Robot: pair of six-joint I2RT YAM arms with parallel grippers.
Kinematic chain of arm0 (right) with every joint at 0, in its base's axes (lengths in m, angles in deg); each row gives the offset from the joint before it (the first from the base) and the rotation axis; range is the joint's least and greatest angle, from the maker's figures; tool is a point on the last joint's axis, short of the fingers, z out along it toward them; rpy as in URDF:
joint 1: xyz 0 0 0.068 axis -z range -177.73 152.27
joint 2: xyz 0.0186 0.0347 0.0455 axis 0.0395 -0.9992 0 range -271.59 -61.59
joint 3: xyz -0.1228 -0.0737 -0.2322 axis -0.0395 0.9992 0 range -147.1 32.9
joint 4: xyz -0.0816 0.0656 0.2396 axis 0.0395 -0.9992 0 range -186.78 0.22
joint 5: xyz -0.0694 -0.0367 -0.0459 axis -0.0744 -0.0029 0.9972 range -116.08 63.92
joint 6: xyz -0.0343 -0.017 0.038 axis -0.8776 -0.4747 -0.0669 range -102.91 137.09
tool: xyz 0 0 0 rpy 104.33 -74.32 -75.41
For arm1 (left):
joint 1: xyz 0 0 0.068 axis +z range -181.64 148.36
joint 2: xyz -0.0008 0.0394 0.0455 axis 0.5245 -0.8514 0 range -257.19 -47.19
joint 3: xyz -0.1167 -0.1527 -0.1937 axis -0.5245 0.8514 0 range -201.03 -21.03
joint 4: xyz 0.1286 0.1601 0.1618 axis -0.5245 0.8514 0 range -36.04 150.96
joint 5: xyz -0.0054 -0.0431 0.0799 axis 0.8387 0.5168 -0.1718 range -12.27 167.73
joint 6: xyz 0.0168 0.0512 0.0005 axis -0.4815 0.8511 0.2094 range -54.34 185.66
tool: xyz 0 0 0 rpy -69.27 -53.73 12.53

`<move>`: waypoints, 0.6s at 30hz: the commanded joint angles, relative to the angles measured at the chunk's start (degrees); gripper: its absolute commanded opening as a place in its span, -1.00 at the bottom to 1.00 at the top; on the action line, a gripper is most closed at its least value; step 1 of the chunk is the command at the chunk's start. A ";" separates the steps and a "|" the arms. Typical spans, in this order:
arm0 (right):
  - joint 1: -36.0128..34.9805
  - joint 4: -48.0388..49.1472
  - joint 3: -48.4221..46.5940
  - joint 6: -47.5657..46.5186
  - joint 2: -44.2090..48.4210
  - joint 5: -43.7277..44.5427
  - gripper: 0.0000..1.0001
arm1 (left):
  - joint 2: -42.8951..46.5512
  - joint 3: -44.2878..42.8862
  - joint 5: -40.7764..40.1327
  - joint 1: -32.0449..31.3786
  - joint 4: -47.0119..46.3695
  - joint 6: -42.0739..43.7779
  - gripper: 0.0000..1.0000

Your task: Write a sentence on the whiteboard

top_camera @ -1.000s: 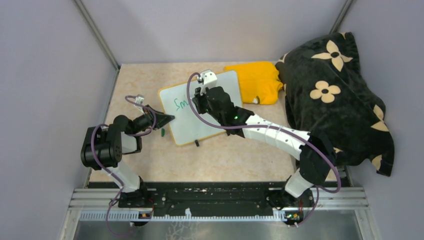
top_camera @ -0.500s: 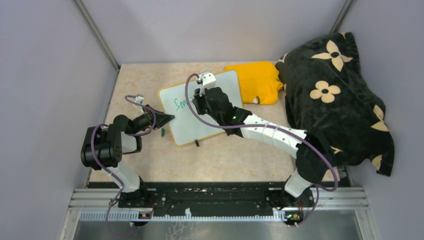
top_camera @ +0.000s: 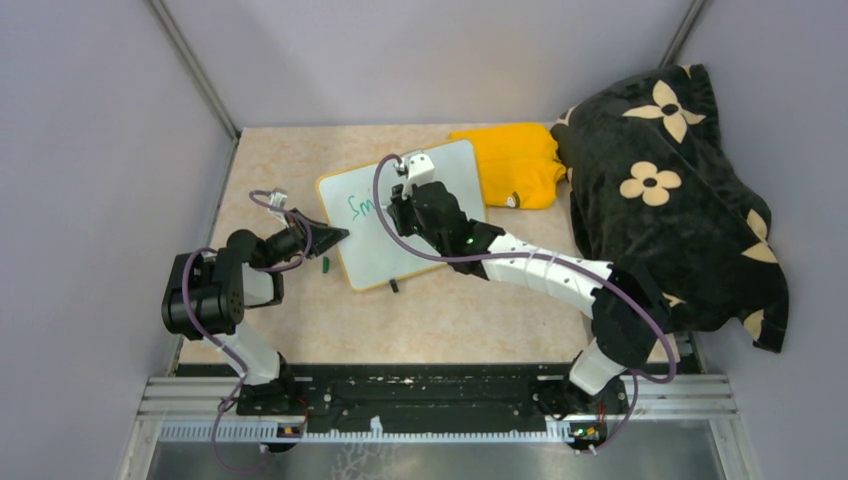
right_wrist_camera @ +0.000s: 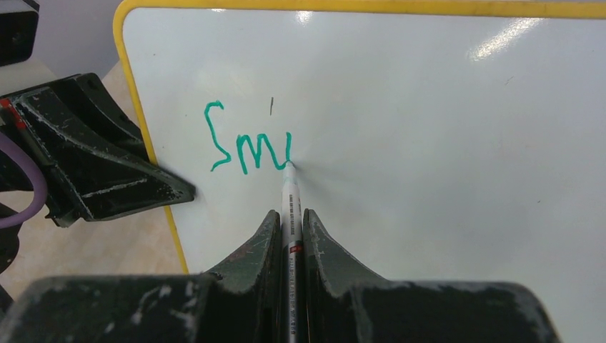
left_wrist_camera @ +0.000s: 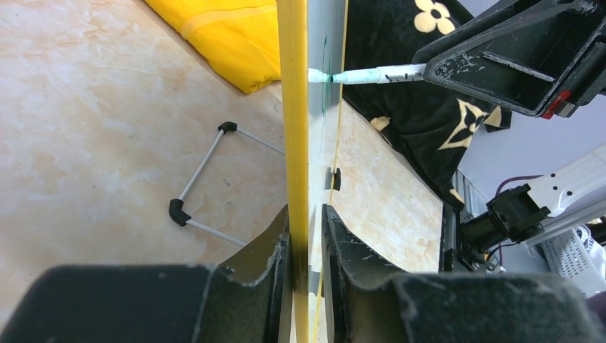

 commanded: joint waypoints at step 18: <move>1.00 2.47 1.47 0.89 7.73 0.20 -1.00 | 1.10 -0.86 0.91 -0.30 -3.25 1.04 -0.44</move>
